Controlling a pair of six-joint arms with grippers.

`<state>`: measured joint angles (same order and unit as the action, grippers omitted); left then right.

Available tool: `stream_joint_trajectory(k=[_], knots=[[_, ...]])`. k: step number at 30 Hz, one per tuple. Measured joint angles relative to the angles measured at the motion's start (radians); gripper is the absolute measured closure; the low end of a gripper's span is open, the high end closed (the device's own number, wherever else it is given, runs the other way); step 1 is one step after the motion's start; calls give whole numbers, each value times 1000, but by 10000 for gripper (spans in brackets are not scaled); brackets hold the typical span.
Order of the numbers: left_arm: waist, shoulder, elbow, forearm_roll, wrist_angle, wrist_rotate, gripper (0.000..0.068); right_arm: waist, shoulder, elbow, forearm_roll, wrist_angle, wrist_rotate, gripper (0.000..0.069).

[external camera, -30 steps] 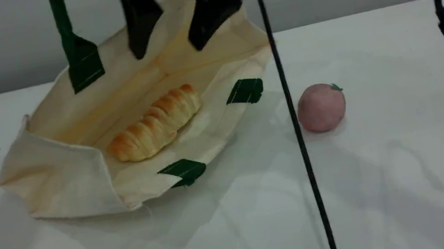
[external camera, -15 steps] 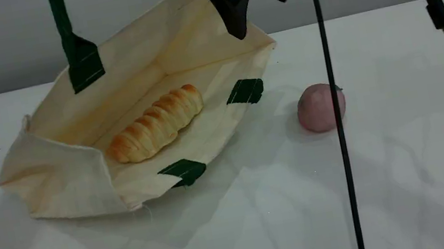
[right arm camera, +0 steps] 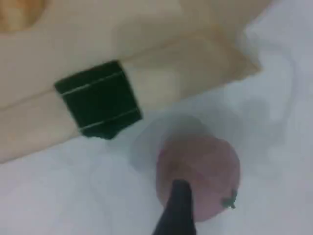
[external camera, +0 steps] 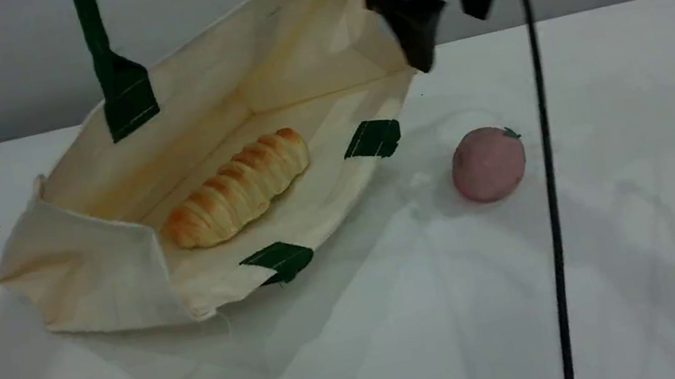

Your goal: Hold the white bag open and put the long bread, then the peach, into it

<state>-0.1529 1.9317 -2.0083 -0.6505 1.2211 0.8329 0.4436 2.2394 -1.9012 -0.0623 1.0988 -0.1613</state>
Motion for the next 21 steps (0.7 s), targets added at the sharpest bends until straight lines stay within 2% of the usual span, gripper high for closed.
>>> stream_joint_trajectory(k=[9, 21], knots=[[0, 0, 0, 0, 0, -1, 584, -122, 56, 0, 194, 32, -1, 101], [0, 0, 0, 0, 0, -1, 584, -125, 154, 0, 225, 51, 21, 101]])
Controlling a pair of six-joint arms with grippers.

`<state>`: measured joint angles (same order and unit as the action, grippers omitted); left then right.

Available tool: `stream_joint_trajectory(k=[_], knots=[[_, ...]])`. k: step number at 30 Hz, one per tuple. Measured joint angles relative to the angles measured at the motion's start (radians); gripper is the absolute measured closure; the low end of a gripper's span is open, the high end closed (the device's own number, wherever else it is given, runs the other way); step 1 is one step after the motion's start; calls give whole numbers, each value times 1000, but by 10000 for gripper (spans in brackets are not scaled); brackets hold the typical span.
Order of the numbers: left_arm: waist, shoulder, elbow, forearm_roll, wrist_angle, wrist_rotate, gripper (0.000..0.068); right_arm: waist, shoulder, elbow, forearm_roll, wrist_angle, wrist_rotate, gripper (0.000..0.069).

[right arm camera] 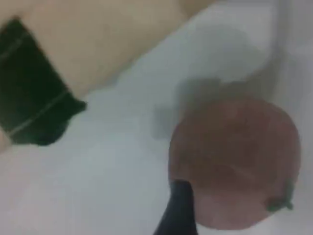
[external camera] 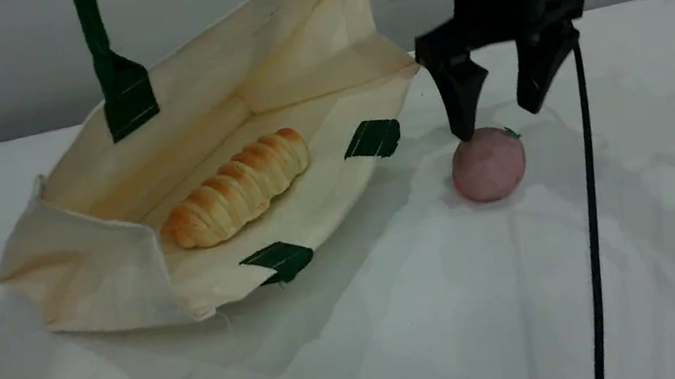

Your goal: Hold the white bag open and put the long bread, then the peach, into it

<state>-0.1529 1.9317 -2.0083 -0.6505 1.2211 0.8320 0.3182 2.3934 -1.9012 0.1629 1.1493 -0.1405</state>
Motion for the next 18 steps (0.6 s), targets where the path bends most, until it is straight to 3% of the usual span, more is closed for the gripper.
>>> stream_joint_trajectory(k=[11, 14, 18], knots=[[0, 0, 0, 0, 0, -2, 584, 0, 51, 0, 96, -22, -53, 114], [0, 0, 0, 0, 0, -2, 584, 0, 65, 0, 90, -14, -53, 152], [0, 0, 0, 0, 0, -1, 584, -1, 86, -1, 84, -3, -44, 255]])
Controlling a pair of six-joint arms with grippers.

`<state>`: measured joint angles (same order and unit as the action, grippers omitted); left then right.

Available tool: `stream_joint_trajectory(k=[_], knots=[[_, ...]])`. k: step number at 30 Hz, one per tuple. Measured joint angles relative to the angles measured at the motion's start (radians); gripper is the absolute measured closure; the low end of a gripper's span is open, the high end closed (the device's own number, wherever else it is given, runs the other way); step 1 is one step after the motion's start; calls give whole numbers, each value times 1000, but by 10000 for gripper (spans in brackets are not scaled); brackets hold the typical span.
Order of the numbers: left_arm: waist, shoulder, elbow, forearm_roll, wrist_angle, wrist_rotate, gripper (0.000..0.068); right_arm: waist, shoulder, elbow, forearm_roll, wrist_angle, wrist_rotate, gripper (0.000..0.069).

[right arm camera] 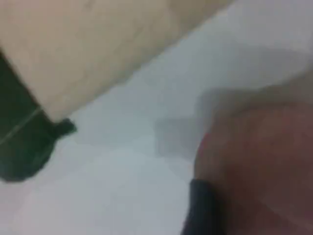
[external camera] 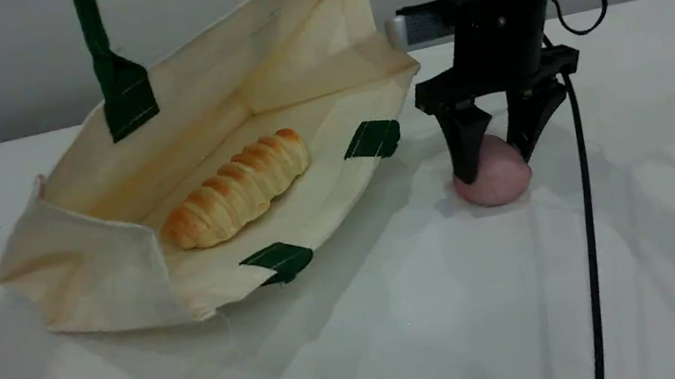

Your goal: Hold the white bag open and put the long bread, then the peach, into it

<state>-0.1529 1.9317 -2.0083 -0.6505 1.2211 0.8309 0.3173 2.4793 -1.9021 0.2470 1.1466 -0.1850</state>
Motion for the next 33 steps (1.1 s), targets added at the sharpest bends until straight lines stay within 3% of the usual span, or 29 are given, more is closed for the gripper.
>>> stream_joint_trajectory(k=[4, 16, 20, 29, 33], knots=[[0, 0, 0, 0, 0, 1, 584, 0, 3, 0, 8, 7, 0, 374], [0, 0, 0, 4, 0, 5, 584, 3, -81, 2, -112, -4, 89, 408], [0, 0, 0, 49, 0, 4, 584, 2, -155, 2, -79, -12, 90, 409], [0, 0, 0, 50, 0, 3, 584, 2, -324, 2, -28, -1, 88, 409], [0, 0, 0, 49, 0, 2, 584, 3, -396, 64, 21, -59, 81, 409]])
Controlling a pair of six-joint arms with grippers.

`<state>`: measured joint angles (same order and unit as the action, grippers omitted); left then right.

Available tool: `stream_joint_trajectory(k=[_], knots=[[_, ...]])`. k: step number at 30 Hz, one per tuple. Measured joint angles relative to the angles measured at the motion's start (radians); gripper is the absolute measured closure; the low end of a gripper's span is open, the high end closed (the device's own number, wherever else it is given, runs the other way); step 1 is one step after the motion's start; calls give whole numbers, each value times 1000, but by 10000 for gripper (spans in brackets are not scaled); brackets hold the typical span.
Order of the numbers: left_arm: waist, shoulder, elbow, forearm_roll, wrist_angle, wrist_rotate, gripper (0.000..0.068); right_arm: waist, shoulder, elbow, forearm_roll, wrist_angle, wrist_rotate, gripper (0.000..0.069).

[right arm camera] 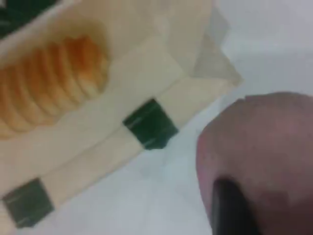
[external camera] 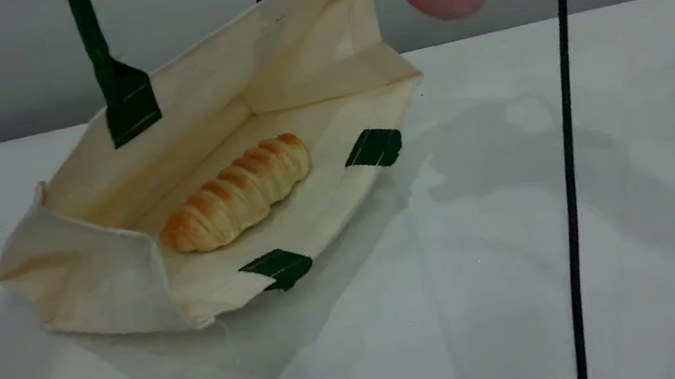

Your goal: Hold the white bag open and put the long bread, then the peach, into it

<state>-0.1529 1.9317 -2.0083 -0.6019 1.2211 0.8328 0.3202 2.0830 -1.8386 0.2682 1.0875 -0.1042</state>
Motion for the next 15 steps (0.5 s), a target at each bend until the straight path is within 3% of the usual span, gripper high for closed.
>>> stream_joint_trajectory(k=[9, 15], knots=[[0, 0, 0, -8, 0, 0, 584, 0, -181, 357, 127, -264, -108, 412], [0, 0, 0, -28, 0, 0, 584, 43, -326, 636, 331, -470, -298, 412]])
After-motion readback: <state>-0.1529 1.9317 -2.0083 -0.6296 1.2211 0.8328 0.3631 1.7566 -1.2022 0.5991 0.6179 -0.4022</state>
